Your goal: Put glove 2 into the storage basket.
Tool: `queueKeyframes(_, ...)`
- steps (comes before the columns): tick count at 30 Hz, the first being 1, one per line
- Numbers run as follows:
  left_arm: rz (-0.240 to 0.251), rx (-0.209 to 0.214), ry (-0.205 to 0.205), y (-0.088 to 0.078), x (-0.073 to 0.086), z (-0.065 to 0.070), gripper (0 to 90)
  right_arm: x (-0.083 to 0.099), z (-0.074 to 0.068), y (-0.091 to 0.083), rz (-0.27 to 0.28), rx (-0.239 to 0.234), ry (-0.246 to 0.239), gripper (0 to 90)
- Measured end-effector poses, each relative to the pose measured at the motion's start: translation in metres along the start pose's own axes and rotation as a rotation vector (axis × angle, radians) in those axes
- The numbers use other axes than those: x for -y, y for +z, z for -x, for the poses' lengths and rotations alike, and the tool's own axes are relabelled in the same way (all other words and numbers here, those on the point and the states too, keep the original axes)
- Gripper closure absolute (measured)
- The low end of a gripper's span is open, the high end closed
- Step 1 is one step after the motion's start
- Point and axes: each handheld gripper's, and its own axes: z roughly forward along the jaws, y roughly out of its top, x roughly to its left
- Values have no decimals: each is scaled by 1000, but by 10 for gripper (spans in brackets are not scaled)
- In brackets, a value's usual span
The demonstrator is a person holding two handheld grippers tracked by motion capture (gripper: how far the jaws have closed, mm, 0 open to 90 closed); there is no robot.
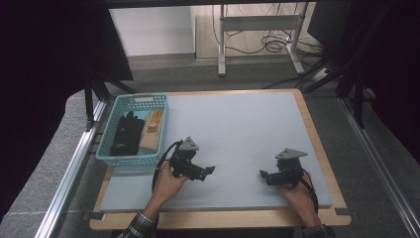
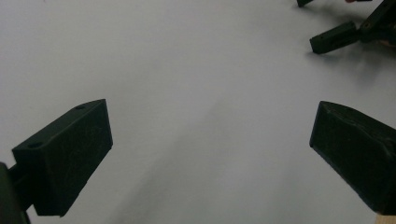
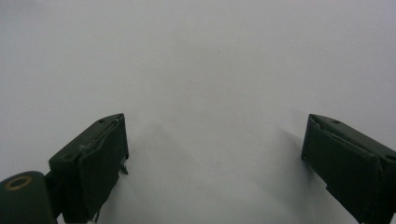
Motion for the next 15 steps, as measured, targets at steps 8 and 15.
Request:
queueKeyframes(8,-38,0,2,15,19,2,0,0,0,0,0,0,0,68)
queueKeyframes(15,-77,-13,14,25,31,5,0,0,0,0,0,0,0,68)
